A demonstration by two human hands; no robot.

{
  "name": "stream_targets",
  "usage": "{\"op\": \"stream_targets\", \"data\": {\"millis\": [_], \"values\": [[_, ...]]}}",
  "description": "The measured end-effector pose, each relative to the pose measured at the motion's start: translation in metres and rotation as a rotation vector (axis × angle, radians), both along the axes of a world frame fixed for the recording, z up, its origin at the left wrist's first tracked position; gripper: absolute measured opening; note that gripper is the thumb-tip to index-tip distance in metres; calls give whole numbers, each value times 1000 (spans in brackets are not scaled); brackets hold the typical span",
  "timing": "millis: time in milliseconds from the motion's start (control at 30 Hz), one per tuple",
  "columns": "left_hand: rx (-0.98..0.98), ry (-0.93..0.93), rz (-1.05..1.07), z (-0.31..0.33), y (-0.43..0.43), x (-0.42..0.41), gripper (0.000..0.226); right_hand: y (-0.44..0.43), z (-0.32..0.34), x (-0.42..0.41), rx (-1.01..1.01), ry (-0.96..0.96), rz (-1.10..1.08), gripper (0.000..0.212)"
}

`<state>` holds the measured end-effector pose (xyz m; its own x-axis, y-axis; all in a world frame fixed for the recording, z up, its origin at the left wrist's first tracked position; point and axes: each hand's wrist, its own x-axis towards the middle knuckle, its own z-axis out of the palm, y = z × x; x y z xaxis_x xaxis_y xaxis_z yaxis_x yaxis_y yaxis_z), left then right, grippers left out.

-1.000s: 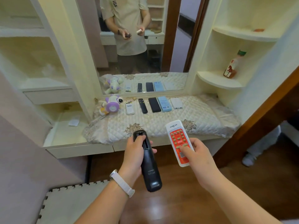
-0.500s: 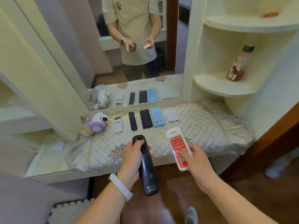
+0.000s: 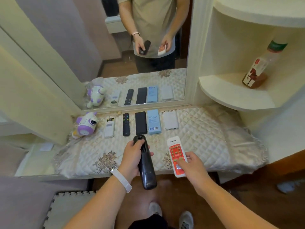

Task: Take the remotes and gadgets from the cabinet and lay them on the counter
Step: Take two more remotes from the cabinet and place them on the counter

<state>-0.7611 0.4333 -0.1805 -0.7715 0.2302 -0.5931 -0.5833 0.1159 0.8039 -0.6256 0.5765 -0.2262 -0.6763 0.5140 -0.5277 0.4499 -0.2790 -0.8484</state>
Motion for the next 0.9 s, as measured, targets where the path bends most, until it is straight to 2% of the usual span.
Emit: {"op": "stream_targets", "data": {"millis": [167, 300, 533, 700, 767, 900], "values": [[-29, -66, 2, -33, 12, -30, 13, 4, -22, -32, -31, -90, 42, 15], [-91, -102, -54, -68, 25, -50, 14, 12, -38, -55, -3, -172, 29, 22], [-145, -222, -125, -114, 45, -86, 15, 30, -61, -100, 45, -307, -2, 15], [-172, -234, -199, -140, 52, -102, 21, 33, -78, -124, 35, -330, 10, 12], [-189, -228, -239, -149, 51, -103, 25, 33, -88, -127, 11, -347, 27, 17], [-203, -197, -255, -155, 46, -101, 16, 26, -100, -124, 1, -364, 75, 20]]}}
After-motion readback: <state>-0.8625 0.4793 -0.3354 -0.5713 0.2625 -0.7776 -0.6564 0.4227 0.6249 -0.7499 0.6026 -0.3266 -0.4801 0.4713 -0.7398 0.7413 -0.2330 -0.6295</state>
